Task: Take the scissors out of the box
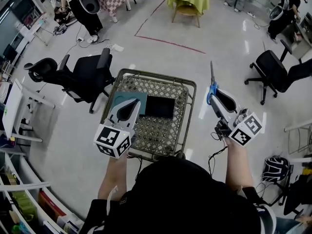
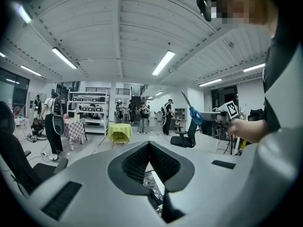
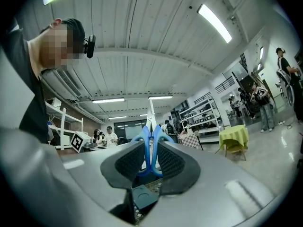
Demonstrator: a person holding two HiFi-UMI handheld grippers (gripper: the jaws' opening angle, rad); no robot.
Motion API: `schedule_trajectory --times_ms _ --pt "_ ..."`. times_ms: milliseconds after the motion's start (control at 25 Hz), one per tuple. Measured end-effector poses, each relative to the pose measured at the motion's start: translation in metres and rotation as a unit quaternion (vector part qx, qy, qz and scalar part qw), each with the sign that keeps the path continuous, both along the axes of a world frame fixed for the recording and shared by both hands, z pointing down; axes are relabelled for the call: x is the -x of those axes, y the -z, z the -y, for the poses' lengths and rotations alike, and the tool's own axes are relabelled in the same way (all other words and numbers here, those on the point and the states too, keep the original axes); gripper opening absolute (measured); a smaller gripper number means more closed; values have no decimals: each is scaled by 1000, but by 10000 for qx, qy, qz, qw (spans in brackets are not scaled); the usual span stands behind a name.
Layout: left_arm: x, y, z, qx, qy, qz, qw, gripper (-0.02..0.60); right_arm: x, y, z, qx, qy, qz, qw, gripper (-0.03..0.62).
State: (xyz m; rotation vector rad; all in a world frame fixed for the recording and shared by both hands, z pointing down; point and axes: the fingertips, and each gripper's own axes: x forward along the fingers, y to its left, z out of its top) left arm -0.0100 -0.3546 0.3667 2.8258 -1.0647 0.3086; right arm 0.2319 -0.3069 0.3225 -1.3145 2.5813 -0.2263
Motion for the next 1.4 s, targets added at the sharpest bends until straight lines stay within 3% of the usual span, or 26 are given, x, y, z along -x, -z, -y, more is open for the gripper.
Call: schedule_trajectory --times_ms 360,720,1400 --pt "-9 17 9 -263 171 56 9995 6 44 19 16 -245 190 -578 9978 98" --pt "-7 3 3 -108 191 69 9997 6 52 -11 15 83 263 -554 9981 98" --pt "-9 -1 -2 -29 194 90 9998 6 46 -20 8 245 253 -525 9980 98"
